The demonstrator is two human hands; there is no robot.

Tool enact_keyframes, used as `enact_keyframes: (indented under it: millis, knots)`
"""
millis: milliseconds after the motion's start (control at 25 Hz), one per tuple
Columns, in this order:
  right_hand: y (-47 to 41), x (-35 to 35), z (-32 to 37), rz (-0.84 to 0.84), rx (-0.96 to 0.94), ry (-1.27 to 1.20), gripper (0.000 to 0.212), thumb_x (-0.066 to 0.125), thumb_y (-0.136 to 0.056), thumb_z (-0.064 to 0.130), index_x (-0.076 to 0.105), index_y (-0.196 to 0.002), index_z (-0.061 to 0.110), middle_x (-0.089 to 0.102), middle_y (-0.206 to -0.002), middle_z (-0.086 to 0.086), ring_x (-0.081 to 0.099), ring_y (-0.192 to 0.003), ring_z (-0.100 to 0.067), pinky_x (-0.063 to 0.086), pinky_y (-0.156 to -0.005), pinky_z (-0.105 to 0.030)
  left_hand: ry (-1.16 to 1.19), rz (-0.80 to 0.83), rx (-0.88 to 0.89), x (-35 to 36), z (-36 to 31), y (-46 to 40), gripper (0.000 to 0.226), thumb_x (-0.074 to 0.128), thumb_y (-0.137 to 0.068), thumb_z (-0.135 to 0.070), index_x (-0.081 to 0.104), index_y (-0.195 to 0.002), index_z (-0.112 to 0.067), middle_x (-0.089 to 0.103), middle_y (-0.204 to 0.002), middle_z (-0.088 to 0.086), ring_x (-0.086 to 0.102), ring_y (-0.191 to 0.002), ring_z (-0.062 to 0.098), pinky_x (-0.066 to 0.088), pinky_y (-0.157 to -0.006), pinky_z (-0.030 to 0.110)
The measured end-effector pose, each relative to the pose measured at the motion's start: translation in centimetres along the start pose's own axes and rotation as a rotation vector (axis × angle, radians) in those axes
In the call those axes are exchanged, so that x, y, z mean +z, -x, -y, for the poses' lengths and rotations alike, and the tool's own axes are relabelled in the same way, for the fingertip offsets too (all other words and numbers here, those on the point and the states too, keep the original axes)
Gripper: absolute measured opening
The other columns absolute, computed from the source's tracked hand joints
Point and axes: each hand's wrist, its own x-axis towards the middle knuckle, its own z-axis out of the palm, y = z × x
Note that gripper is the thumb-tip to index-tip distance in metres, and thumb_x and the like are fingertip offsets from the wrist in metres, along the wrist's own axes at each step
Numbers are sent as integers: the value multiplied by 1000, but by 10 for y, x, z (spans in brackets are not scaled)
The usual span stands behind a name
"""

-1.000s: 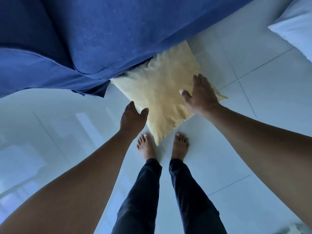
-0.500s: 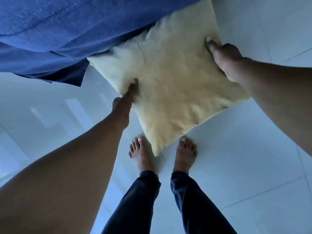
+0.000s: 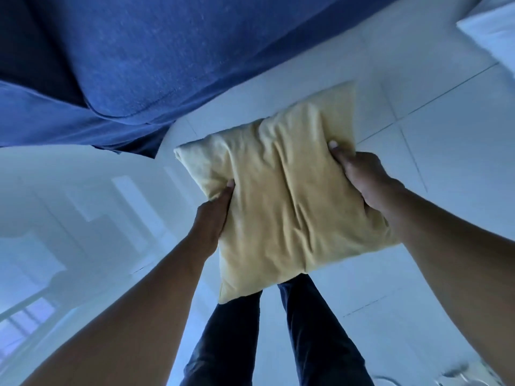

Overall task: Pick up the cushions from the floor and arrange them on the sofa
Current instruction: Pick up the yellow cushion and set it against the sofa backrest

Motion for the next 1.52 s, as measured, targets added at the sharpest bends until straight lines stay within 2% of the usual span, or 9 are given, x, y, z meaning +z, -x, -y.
enact_keyframes:
  millis: [200,400,640,800,960,1120,1240,1360,1520]
  knots:
    - [105,-49,-14,-41,-83,-156,55,59,-84,75,71,-94,22,70,-96,-2,65,-98,-30,51,-94,-44,-90,29,78,-18,2,121,53,72,-77,-78,74,-97,-29,77,-109,-2,72,-100,18,56,-95,38]
    - [216,-121,-2,-96,-148,-351,41,66,-86,65,66,-78,25,66,-86,8,63,-84,-18,46,-86,-37,-111,26,197,-35,-11,245,71,72,-76,-78,79,-117,-20,81,-113,0,75,-101,19,57,-80,31]
    - [317,-197,35,-133,-335,-493,27,75,-88,49,74,-83,22,75,-90,3,70,-89,-16,54,-88,-36,-11,35,438,-57,-57,392,29,73,-95,-50,75,-108,-24,77,-106,-6,72,-94,10,54,-71,27]
    - [357,-227,76,-100,-476,-580,22,76,-89,43,74,-81,22,75,-89,3,69,-86,-13,52,-80,-31,75,19,595,-80,-89,452,26,76,-96,-36,79,-113,-16,82,-110,3,77,-102,20,58,-80,29]
    - [372,-252,122,-76,-590,-623,23,78,-87,41,75,-83,19,77,-94,0,70,-92,-18,53,-87,-35,137,32,722,-107,-119,491,23,77,-95,-25,76,-111,-9,82,-105,6,78,-89,21,59,-61,23]
    - [365,-262,179,30,-648,-694,12,79,-88,25,77,-92,13,79,-101,-7,73,-107,-28,55,-93,-36,191,24,799,-131,-153,490,40,87,-82,-30,77,-115,-11,83,-114,4,78,-103,21,62,-84,32]
    - [351,-263,231,123,-667,-707,38,87,-78,34,77,-106,9,79,-111,-11,72,-114,-29,53,-104,-46,217,6,834,-146,-190,476,37,85,-87,-26,74,-119,-13,83,-110,-1,79,-100,17,60,-76,27]
    - [336,-259,295,201,-693,-654,75,87,-67,59,71,-126,17,76,-124,1,70,-118,-19,51,-103,-43,258,32,824,-164,-242,451,46,89,-81,-20,72,-124,-14,83,-113,0,79,-106,21,62,-88,37]
    - [317,-248,379,208,-649,-622,76,89,-66,57,65,-131,24,77,-123,5,70,-117,-20,53,-101,-48,298,29,838,-192,-312,423,68,88,-67,-18,65,-130,-27,78,-123,-3,74,-115,21,58,-99,44]
